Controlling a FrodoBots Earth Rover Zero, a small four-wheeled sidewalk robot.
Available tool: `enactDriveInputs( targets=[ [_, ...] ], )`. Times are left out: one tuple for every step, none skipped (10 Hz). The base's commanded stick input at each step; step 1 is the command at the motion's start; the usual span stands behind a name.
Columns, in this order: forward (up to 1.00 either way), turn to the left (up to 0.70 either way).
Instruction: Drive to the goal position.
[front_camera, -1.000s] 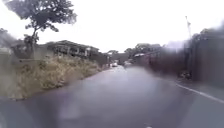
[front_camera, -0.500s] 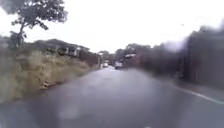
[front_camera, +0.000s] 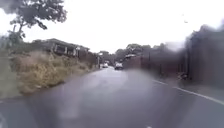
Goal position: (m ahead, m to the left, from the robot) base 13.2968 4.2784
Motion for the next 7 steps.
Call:
enactDriveInputs(
  targets=[
    [0.70,-0.35],
    [0.70,-0.35],
    [0.70,-0.35],
    [0.70,-0.04],
    [0.70,0.00],
    [0.70,0.00],
    [0.70,0.00]
  ],
)
